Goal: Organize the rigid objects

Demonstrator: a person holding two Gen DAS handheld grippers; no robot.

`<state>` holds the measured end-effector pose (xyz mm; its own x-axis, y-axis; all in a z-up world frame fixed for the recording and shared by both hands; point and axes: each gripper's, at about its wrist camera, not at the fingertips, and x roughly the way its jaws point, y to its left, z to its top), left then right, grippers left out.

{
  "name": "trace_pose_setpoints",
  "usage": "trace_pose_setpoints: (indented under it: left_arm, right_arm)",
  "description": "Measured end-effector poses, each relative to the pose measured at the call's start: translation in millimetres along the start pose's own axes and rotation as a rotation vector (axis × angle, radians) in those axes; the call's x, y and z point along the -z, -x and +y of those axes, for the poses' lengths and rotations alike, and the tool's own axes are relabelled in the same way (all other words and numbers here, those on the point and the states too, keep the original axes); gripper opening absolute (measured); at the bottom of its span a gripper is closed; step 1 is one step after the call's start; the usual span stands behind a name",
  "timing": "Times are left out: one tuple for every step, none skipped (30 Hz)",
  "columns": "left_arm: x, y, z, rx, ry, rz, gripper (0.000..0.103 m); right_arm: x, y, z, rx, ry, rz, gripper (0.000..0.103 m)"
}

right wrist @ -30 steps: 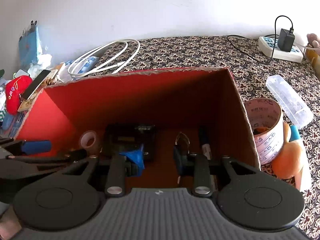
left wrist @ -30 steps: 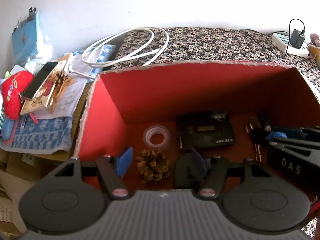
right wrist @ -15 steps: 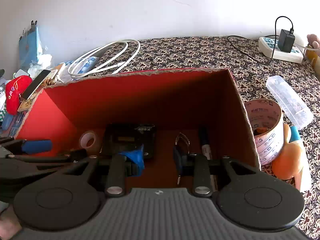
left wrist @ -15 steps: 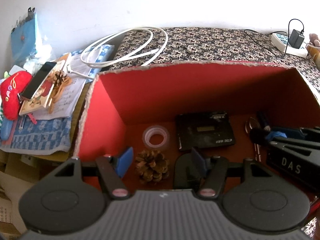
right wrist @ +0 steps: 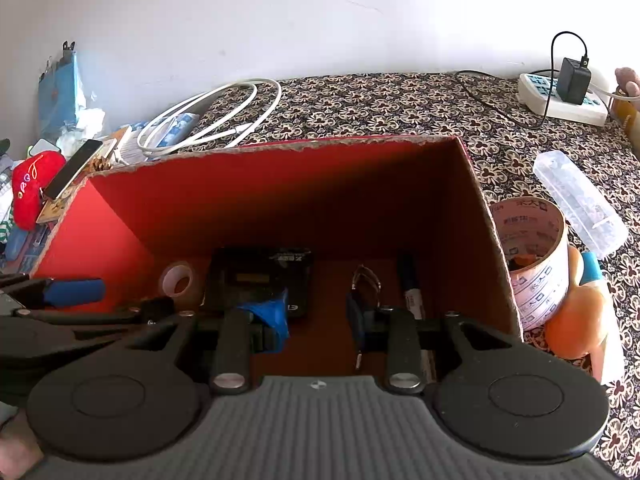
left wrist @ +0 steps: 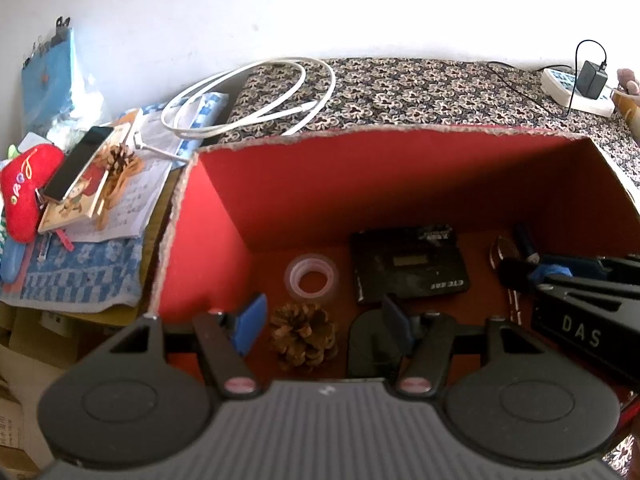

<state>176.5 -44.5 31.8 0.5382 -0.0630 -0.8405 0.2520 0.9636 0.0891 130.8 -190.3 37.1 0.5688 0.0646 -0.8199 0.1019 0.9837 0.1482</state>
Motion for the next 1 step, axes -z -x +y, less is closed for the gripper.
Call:
trace_pose_setpoints:
  left_arm:
    - [0.1, 0.0, -0.6, -0.003, 0.0, 0.002, 0.064]
  right_arm:
    - [0.0, -0.1, 0.2, 0.0, 0.0, 0.0, 0.015]
